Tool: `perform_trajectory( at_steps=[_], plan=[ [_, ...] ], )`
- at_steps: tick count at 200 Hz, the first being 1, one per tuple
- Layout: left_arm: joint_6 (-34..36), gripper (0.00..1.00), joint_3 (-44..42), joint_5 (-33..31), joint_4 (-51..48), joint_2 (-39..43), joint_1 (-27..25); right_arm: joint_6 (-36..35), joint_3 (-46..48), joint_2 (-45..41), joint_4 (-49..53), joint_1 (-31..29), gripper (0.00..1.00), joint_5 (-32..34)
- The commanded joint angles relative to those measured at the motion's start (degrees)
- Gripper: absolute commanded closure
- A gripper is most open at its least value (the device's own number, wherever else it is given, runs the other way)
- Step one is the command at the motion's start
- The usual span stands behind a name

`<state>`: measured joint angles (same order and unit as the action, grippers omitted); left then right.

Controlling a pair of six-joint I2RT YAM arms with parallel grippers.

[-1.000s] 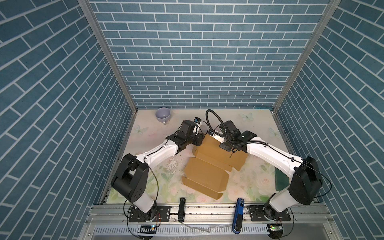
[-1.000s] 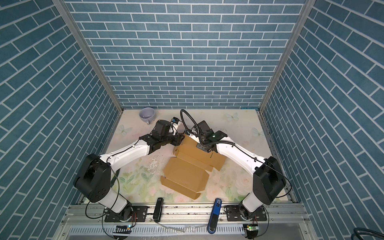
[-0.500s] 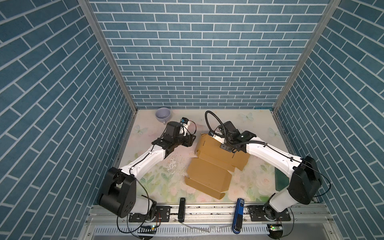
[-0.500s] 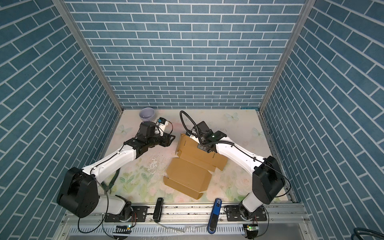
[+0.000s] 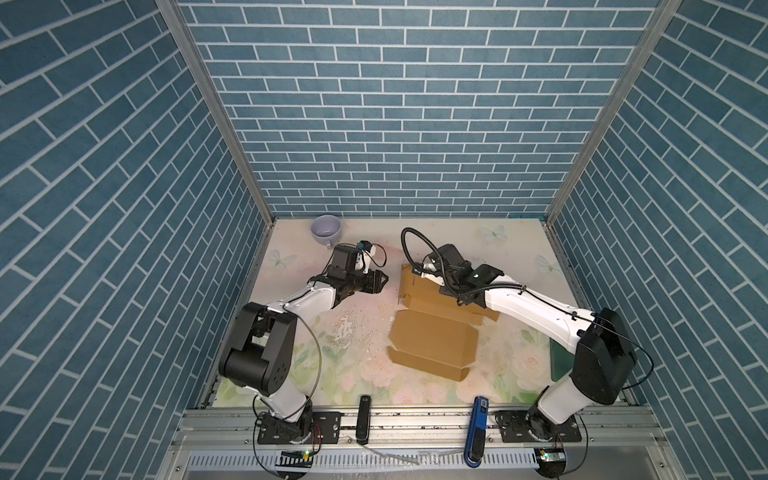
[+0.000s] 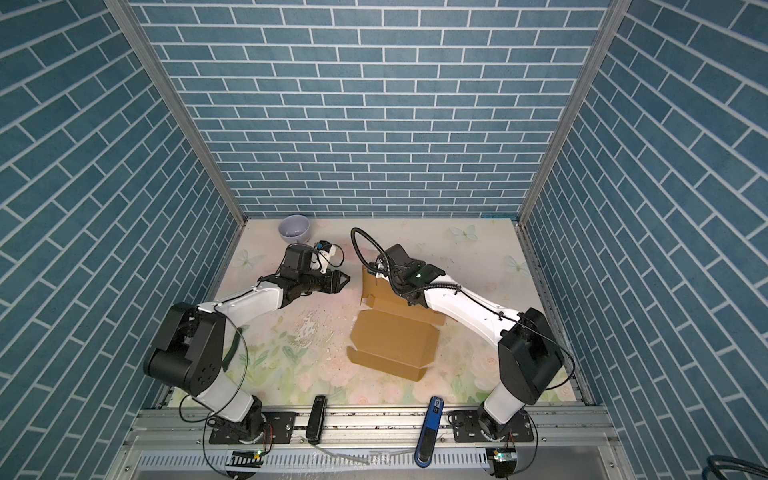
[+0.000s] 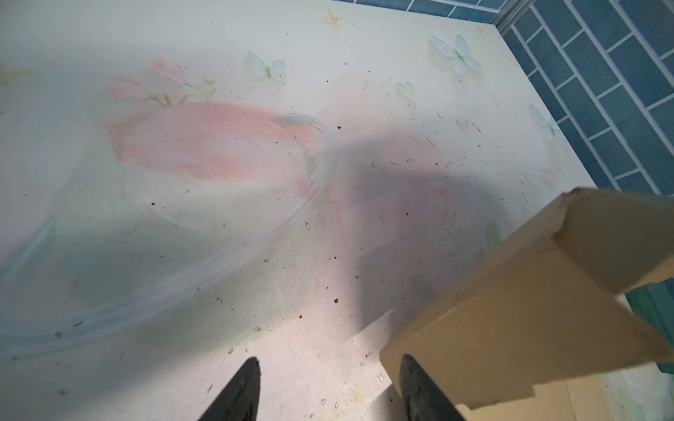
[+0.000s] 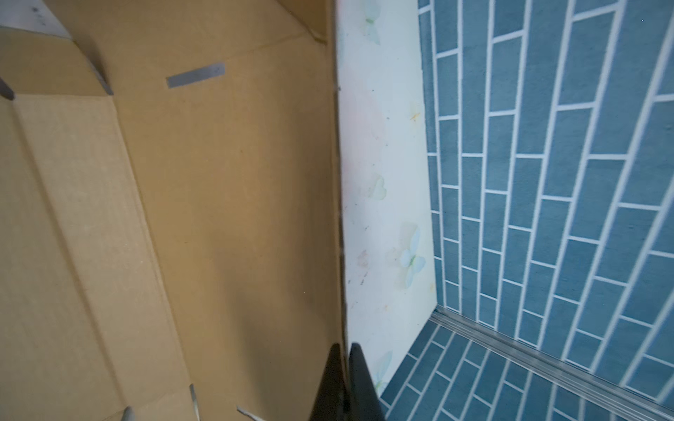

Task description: Fold the paper box

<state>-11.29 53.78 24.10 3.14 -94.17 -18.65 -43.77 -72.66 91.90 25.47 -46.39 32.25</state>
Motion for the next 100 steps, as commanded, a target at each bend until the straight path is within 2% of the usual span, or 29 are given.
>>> perform_trajectory(
  at_steps=[1, 25, 67, 100],
  plan=[
    [-0.86, 0.38, 1.72, 2.14, 4.19, -1.78, 0.21, -8.05, 1.9, -0.17, -10.14, -1.24, 1.0, 6.15],
    [-1.18, 0.38, 1.78, 2.84, 6.44, -3.82, 0.21, -11.8, 5.16, -0.29, -17.12, -1.85, 1.0, 7.6],
    [-1.46, 0.36, 0.99, 3.34, 10.49, -5.95, 0.2, -12.28, 9.3, 0.01, -25.07, -2.68, 1.0, 8.7],
    [-0.16, 0.36, 0.74, 2.21, 11.1, -6.96, 0.2, -12.22, 11.02, 1.09, -26.83, -3.18, 1.0, 8.76]
  ],
)
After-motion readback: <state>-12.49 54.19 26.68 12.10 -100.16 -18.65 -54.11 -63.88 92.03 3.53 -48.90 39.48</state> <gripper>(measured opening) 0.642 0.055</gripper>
